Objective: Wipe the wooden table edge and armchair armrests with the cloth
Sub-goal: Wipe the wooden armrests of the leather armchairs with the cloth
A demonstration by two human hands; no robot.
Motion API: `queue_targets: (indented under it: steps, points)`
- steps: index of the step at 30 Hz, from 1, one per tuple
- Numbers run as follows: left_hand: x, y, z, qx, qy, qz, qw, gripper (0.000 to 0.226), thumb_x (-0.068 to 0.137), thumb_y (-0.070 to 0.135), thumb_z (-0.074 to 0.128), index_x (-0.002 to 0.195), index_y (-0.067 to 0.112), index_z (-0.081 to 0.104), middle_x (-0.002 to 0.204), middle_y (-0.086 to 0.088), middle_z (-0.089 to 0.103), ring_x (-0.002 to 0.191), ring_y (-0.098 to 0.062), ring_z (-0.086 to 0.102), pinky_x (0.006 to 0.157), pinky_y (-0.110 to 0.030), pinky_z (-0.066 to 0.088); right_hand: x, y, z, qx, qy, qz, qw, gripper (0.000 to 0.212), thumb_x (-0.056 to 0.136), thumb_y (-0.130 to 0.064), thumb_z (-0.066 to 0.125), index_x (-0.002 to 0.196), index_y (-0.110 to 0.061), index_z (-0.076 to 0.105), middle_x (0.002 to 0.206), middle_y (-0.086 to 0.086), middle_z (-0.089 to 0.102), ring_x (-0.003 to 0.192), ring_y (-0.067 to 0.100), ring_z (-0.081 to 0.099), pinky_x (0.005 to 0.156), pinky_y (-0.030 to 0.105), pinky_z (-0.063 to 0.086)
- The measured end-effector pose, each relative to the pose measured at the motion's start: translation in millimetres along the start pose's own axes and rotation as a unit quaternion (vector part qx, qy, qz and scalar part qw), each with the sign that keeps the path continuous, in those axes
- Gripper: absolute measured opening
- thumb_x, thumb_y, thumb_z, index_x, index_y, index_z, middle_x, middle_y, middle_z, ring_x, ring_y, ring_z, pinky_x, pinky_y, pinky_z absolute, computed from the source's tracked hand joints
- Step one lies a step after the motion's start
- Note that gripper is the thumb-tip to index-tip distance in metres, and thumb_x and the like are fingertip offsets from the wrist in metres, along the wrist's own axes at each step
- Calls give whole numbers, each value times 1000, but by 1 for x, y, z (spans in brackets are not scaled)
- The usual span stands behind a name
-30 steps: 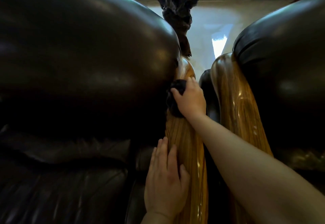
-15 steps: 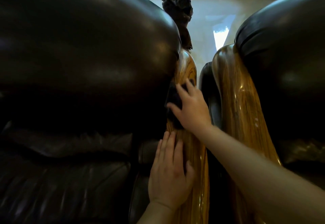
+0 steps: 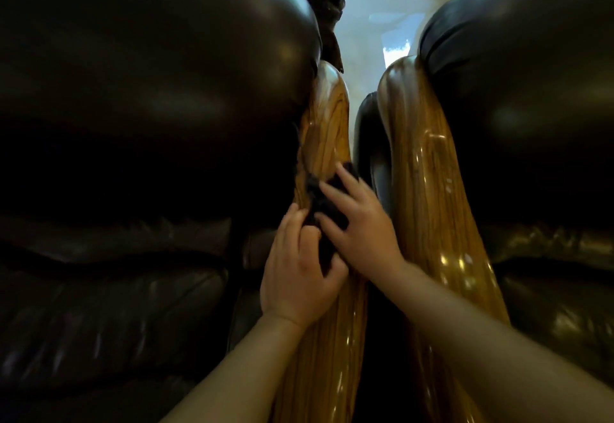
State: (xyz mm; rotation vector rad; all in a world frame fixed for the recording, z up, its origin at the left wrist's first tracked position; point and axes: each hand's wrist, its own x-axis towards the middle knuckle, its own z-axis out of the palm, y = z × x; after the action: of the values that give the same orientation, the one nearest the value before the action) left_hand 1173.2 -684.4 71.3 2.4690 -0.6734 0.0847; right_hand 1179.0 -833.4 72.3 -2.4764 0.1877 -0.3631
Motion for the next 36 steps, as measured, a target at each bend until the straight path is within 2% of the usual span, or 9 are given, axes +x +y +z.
queue_targets:
  steps: [3, 8, 11, 16, 19, 23, 29, 32, 36]
  points:
    - [-12, 4, -9, -32, -18, 57, 998, 27, 85, 36, 55, 104, 17, 51, 138, -7, 44, 133, -22, 43, 99, -40, 51, -52, -2, -3, 43, 3, 54, 998, 57, 96, -50, 44, 151, -35, 36, 166, -10, 19, 148, 14, 28, 112, 34, 33]
    - [-89, -2, -2, 19, -28, -1, 999, 55, 90, 47, 46, 139, 23, 39, 161, -2, 19, 151, -18, 11, 113, -40, 30, 15, -15, 1, -52, -13, 96, 994, 63, 97, -42, 55, 152, -20, 36, 164, 8, 25, 149, 28, 24, 118, 47, 30]
    - [-136, -8, 2, 34, -37, 17, 999, 60, 91, 48, 47, 143, 20, 37, 162, -4, 19, 152, -18, 10, 114, -42, 27, -15, -19, 2, -118, -14, 14, 993, 62, 94, -51, 51, 150, -27, 37, 164, 6, 24, 153, 29, 16, 120, 49, 23]
    - [-149, -11, 5, -16, 19, 43, 999, 39, 89, 32, 54, 122, 13, 45, 154, -12, 31, 150, -24, 20, 114, -43, 36, -109, -22, 4, -169, -96, -194, 962, 50, 98, -48, 44, 144, -28, 46, 160, 4, 34, 155, 24, 11, 123, 51, 17]
    - [-150, -14, 6, -24, 34, 67, 997, 43, 90, 34, 53, 127, 11, 45, 153, -13, 31, 149, -26, 22, 116, -42, 33, -61, -24, -1, -211, -88, -193, 954, 52, 96, -48, 45, 143, -25, 48, 157, 7, 40, 152, 28, 19, 123, 51, 17]
    - [-149, -14, 5, -20, 71, 39, 997, 47, 91, 33, 52, 131, 10, 43, 151, -13, 33, 147, -28, 27, 112, -48, 38, -17, -39, 11, -235, -53, -57, 969, 52, 97, -48, 46, 146, -31, 45, 160, 11, 35, 152, 34, 18, 123, 53, 16]
    - [-151, -11, -2, -87, 100, 44, 990, 45, 87, 29, 53, 128, 12, 43, 148, -11, 34, 142, -30, 34, 106, -52, 41, -128, -41, 18, -203, -108, -247, 941, 50, 98, -48, 42, 145, -29, 44, 161, 6, 31, 154, 29, 11, 123, 53, 13]
    - [-152, -11, -3, -94, 103, 27, 990, 47, 88, 29, 51, 131, 12, 44, 149, -10, 36, 143, -27, 33, 110, -46, 38, -125, -30, 10, -213, -137, -307, 918, 54, 96, -52, 46, 144, -28, 44, 161, 5, 33, 154, 27, 13, 123, 52, 13]
    - [-173, -16, -3, -114, 95, -42, 988, 51, 93, 33, 46, 139, 12, 40, 151, -13, 35, 145, -24, 30, 114, -44, 34, -62, -34, 6, -199, -44, -131, 970, 51, 96, -48, 47, 139, -23, 54, 157, 7, 41, 151, 31, 22, 123, 50, 15]
